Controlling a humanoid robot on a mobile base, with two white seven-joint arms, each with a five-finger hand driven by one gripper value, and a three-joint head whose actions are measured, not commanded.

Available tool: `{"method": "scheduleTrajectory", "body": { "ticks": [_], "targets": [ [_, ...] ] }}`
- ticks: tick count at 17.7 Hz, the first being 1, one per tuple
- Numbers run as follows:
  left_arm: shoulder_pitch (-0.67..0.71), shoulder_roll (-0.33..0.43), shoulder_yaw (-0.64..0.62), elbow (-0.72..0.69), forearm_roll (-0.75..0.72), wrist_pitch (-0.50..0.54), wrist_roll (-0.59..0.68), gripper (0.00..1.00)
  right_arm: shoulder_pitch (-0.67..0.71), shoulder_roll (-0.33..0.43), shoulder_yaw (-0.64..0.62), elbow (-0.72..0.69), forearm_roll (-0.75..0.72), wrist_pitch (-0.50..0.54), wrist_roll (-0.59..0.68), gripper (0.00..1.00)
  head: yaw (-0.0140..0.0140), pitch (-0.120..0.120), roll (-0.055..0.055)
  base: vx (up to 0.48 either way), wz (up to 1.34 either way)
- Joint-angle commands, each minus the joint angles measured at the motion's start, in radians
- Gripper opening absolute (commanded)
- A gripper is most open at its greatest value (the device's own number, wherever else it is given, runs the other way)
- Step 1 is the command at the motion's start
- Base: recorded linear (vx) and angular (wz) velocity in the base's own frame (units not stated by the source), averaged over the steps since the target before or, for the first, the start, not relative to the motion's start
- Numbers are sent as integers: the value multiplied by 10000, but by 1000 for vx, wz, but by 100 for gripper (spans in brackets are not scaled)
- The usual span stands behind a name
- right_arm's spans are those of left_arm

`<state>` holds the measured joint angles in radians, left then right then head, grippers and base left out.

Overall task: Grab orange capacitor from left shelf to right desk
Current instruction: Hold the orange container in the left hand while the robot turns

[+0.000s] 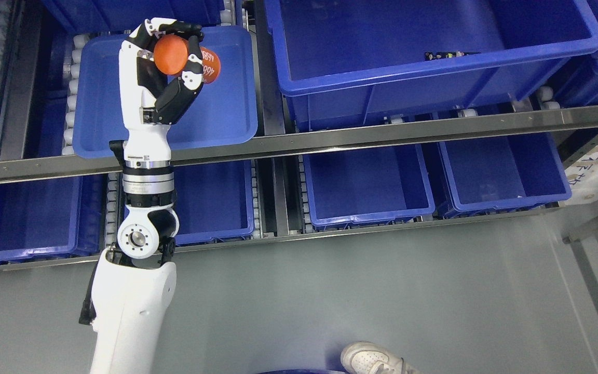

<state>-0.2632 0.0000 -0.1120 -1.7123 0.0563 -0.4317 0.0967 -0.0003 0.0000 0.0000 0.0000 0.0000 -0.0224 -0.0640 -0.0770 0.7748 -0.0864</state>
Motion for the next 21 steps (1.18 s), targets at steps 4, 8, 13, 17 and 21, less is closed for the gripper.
{"method": "scheduleTrajectory", "body": {
  "ticks": [4, 8, 13, 17, 21],
  "targets": [
    [-98, 174, -122, -89, 158, -1386, -16, 2, 233, -175, -184, -174, 31, -6, 11, 100, 0, 0, 0, -3, -179],
    [-252, 174, -383, -104, 189, -1987, -16, 2, 233, -175, -169, -174, 31, -6, 11, 100, 0, 0, 0, -8, -333],
    [-404, 174, -1194, -104, 266, -2385, -16, 2, 233, -175, -169, -174, 31, -6, 11, 100, 0, 0, 0, 23, -659],
    [-834, 174, -1778, -104, 373, -2647, -16, 2, 233, -175, -169, -174, 31, -6, -5, 100, 0, 0, 0, 9, -456],
    [-896, 174, -2484, -89, 496, -2586, -16, 2, 233, -175, -169, -174, 31, -6, 11, 100, 0, 0, 0, 3, -518]
  ]
}}
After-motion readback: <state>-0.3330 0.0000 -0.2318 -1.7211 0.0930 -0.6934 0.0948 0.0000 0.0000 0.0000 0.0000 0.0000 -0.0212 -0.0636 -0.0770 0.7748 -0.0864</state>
